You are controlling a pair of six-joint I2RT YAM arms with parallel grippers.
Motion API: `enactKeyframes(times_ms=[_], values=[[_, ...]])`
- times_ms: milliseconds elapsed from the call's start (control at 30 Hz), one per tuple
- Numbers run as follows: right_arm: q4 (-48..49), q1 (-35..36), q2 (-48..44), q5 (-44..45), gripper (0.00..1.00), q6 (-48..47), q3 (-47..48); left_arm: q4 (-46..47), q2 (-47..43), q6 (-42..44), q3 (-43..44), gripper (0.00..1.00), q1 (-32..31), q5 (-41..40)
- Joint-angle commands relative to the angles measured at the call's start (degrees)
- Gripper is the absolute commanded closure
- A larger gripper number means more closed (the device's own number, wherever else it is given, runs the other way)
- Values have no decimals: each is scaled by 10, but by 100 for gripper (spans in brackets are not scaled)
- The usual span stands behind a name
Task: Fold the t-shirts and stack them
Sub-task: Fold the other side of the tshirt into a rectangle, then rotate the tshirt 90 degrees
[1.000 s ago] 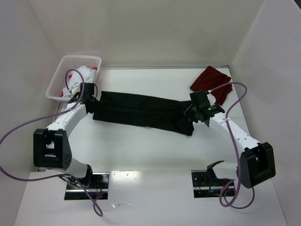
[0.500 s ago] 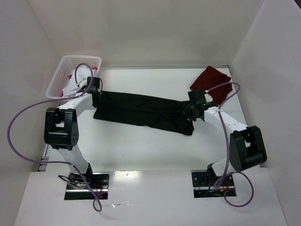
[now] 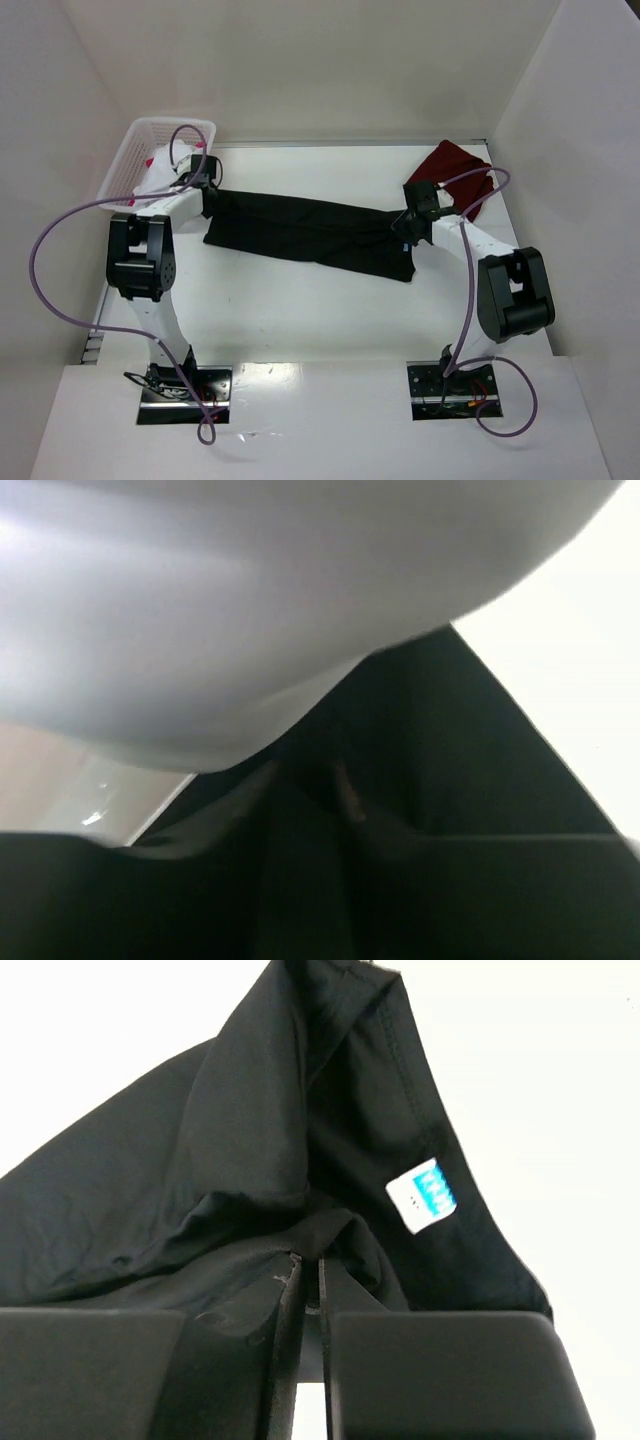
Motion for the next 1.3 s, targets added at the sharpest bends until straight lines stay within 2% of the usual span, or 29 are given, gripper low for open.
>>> enactKeyframes(times_ms=[0,67,100,133,167,267,333,500,600,633,700,767,867,933,967,1000,1067,1133,1267], values=[[48,-11,6,13,87,-17,25,27,7,31,29,58,-1,3],[59,-17,11,5,72,-22,36,22,7,42,46,38,-12,-4],[59,-17,11,5,62,-22,36,22,7,43,53,32,-13,-5],[67,-17,17,-2,42,-27,43,22,2,49,64,24,-13,-5],[73,-17,17,-2,33,-34,43,22,2,50,64,19,-18,-5],[96,-17,-3,-9,11,-40,48,27,-22,64,69,11,-18,14],[96,-17,-16,-3,9,-46,55,35,-44,70,69,10,-18,37],[83,-17,-56,-24,11,-53,66,78,-81,96,56,8,-18,124],[83,-17,-94,-45,13,-53,29,107,-102,133,36,8,-18,214],[83,-17,-105,-53,14,-47,16,119,-108,150,29,8,-24,271],[83,-17,-137,-60,17,-41,-23,129,-108,212,21,8,-31,324],[83,-17,-152,-81,23,-35,-46,100,-99,289,31,8,-45,360],[83,1,-163,-96,33,-16,-80,73,-84,355,48,8,-63,365],[77,37,-154,-83,38,-3,-90,73,-71,398,48,8,-68,387],[77,49,-148,-83,43,-3,-91,79,-71,416,40,4,-68,395],[72,60,-140,-73,47,9,-91,85,-71,458,40,4,-73,395],[64,76,-117,-60,56,9,-84,67,-58,508,40,3,-81,377],[58,81,-112,-53,59,17,-84,44,-35,582,54,3,-95,344],[65,81,-91,-46,66,23,-84,-4,13,660,79,3,-102,308]])
